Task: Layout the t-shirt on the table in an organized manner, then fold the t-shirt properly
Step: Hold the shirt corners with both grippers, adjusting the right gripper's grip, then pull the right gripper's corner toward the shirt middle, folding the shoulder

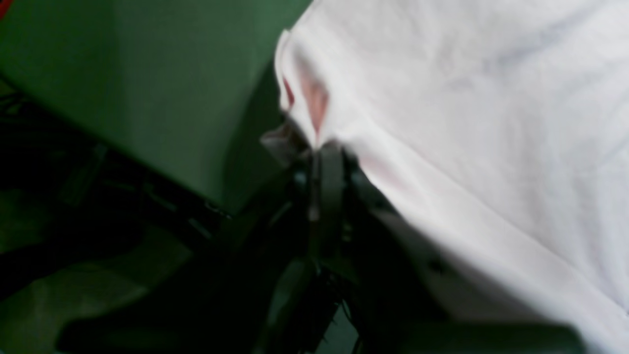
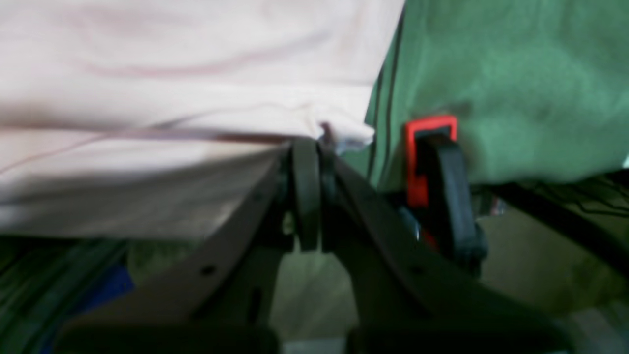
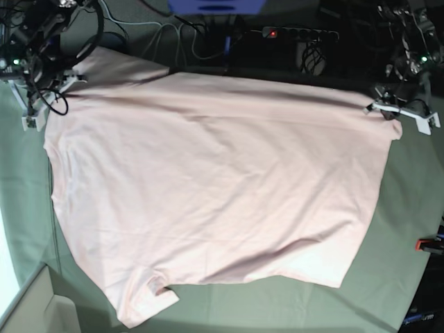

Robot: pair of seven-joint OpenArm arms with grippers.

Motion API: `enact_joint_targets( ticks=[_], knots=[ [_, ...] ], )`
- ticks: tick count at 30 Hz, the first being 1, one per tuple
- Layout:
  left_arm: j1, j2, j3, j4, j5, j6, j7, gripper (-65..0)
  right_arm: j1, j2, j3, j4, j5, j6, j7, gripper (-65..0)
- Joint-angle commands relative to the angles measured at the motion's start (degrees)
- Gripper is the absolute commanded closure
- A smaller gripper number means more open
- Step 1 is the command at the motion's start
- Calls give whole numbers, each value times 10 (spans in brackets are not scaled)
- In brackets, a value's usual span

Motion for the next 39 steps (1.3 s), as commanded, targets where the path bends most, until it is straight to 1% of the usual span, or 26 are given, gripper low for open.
enact_joint_targets(
  ticks=[1, 11, 14, 18, 23, 31, 33, 37, 39],
  knots=[
    [0, -6, -3, 11, 0, 1, -12, 0, 3, 6, 1, 11, 0, -2, 5, 0],
    [-1, -6, -3, 13, -3, 1, -12, 0, 27, 9, 0, 12, 0, -2, 5, 0],
    [5, -4, -3, 39, -3, 0, -12, 0, 30, 9, -1, 13, 0, -2, 5, 0],
    [13, -3, -3, 73, -3, -1, -13, 0, 29, 9, -29, 14, 0, -2, 6, 0],
    [9, -3, -3, 77, -3, -1, -13, 0, 29, 6, -46, 14, 0, -2, 6, 0],
    [7, -3, -3, 74, -3, 0, -13, 0, -9, 10, -46, 8, -4, -2, 6, 0],
    [7, -3, -3, 74, -3, 0, -13, 0, -10, 10, -43, -2, -4, -2, 7, -56],
    [-1, -3, -3, 74, -2, 0, -12, 0, -2, 29, -43, -44, -4, -2, 7, -231],
    [-4, -3, -3, 73, 0, 0, -10, 0, 6, 31, -39, -60, -4, -2, 8, -297]
  ],
)
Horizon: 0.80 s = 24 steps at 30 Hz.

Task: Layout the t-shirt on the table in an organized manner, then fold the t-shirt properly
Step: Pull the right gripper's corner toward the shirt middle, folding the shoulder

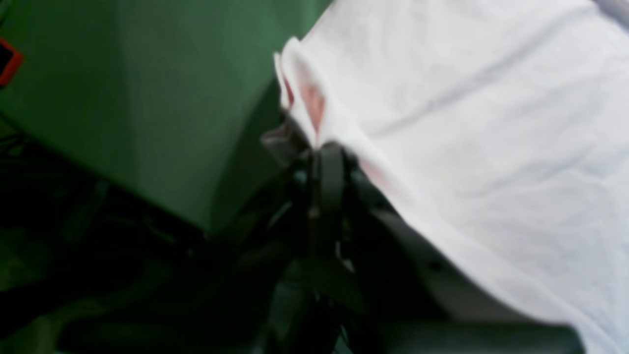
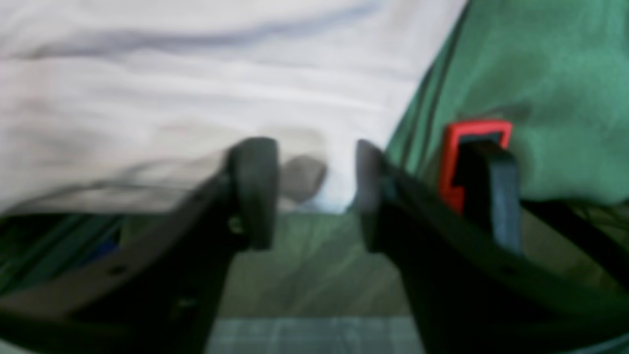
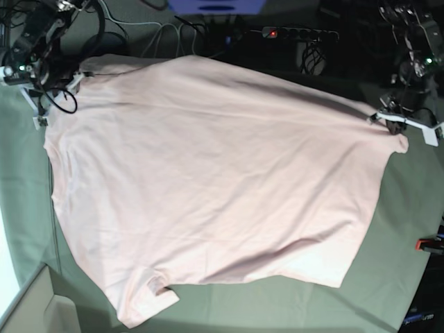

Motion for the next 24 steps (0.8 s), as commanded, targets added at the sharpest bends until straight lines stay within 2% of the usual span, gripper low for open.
enact_joint_targets(
  ticks=[1, 4, 9, 11, 13, 17, 22, 24],
  knots=[
    [-1, -5, -3, 8, 0, 1, -11, 0, 7, 8, 8, 1, 3, -2, 6, -326],
    [-1, -5, -3, 8, 0, 1, -11, 0, 20, 14, 20, -24, 3, -2, 7, -359],
    [0, -5, -3, 8, 0, 1, -12, 0, 42, 25, 16, -65, 3, -2, 5, -348],
    [1, -5, -3, 8, 0, 1, -12, 0, 43, 25, 15, -70, 6, -2, 4, -299],
    [1, -5, -3, 8, 0, 1, -14, 0, 49, 23, 15, -70, 6, -2, 6, -220],
    [1, -5, -3, 8, 0, 1, -14, 0, 64, 23, 15, -71, 6, -2, 6, 0],
    [-3, -5, -3, 8, -2, 1, -14, 0, 99, 28, 17, -71, 3, -2, 8, 0],
    [-8, -5, -3, 8, -3, 1, -14, 0, 114, 40, 15, -71, 3, -2, 7, 0]
  ],
)
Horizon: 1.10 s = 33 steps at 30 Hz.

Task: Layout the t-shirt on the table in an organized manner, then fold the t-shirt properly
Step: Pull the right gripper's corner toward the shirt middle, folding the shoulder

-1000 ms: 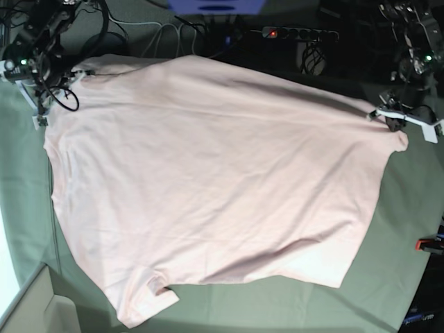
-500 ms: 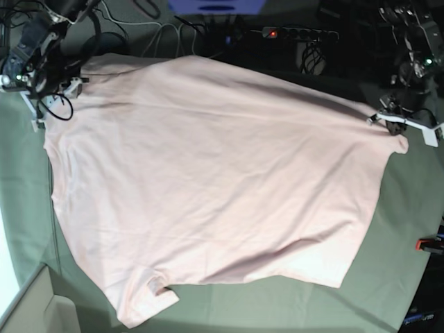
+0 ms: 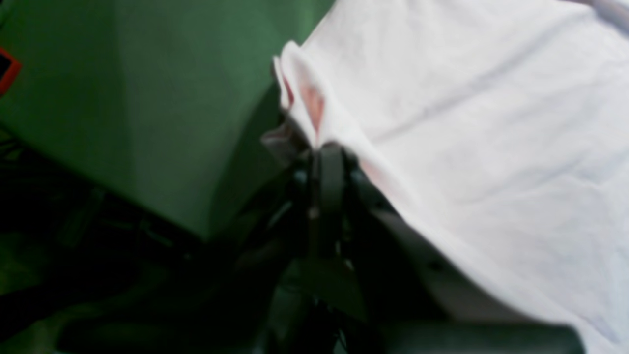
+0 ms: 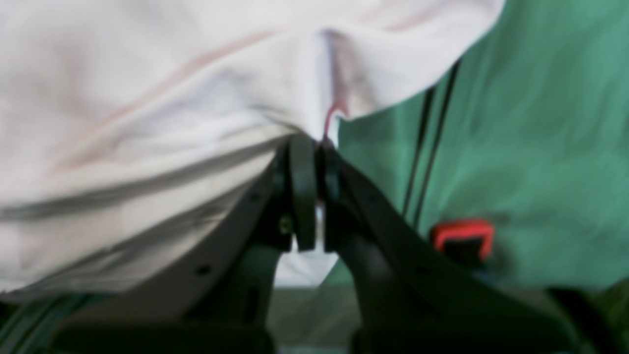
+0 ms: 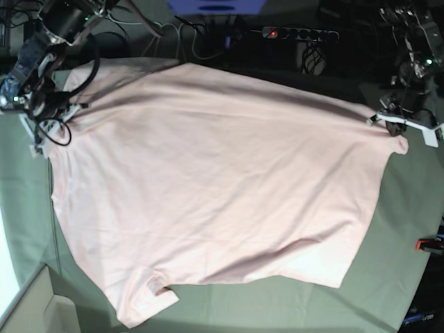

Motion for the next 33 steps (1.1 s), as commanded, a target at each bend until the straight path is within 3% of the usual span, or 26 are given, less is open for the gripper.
enact_joint_targets(
  ticks=[1, 6, 11, 16, 18, 23, 25, 29, 33],
  knots=[
    [-9, -5, -3, 9, 0, 1, -13, 0, 17, 13, 2, 11, 1, -3, 9, 0],
    [-19, -5, -2, 9, -1, 1, -14, 0, 55, 32, 1, 2, 1, -3, 9, 0],
    [-28, 17, -4, 5, 2, 1, -13, 0, 86, 58, 1, -72, 1, -3, 7, 0],
    [-28, 26, -2, -2, 2, 1, -13, 0, 75, 60, 0, -90, 1, -3, 6, -2],
    [-27, 26, -3, -6, 2, 1, -13, 0, 66, 61, 0, -90, 1, -3, 5, -69],
    [-25, 25, -3, -10, 2, 1, -13, 0, 60, 75, 6, -90, 3, -3, 5, -331],
    [-25, 25, -3, -10, 2, 1, -13, 0, 49, 76, 27, -86, 4, -3, 5, -407],
    [-24, 25, -3, -10, 2, 1, -13, 0, 14, 67, 59, -23, 4, -3, -17, -421],
    [-24, 25, -3, -10, 2, 1, -13, 0, -18, 32, 59, 41, 4, -3, -56, -421]
  ],
)
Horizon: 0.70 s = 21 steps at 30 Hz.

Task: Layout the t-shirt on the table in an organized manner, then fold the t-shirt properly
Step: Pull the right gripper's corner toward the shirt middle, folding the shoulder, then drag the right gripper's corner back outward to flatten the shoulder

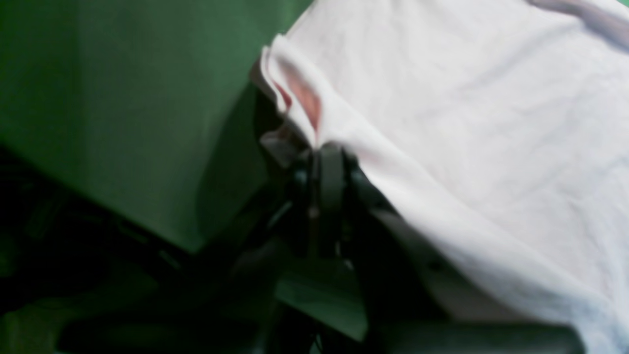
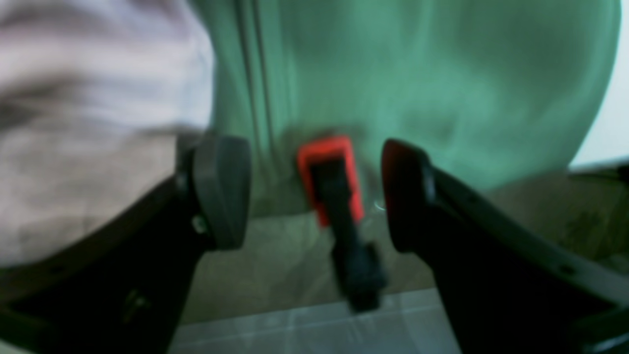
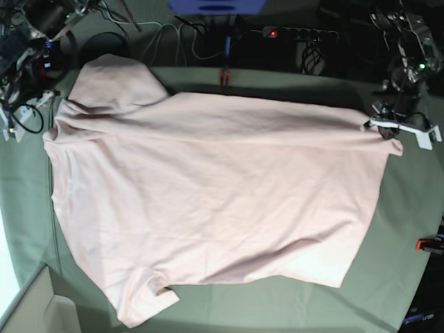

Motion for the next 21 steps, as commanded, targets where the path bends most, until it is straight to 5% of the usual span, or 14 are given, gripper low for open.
enact_joint_targets(
  ticks=[1, 6, 21],
  knots=[
    [-1, -6, -1, 7, -1, 0, -12, 0, -3, -3, -2, 26, 7, -2, 4, -421],
    [-2, -6, 0, 7, -1, 0, -12, 0, -34, -45, -11, 69, 7, -2, 3, -421],
    [-3, -6, 0, 7, -1, 0, -12, 0, -47, -94, -32, 66, 5, -2, 4, -421]
  ],
)
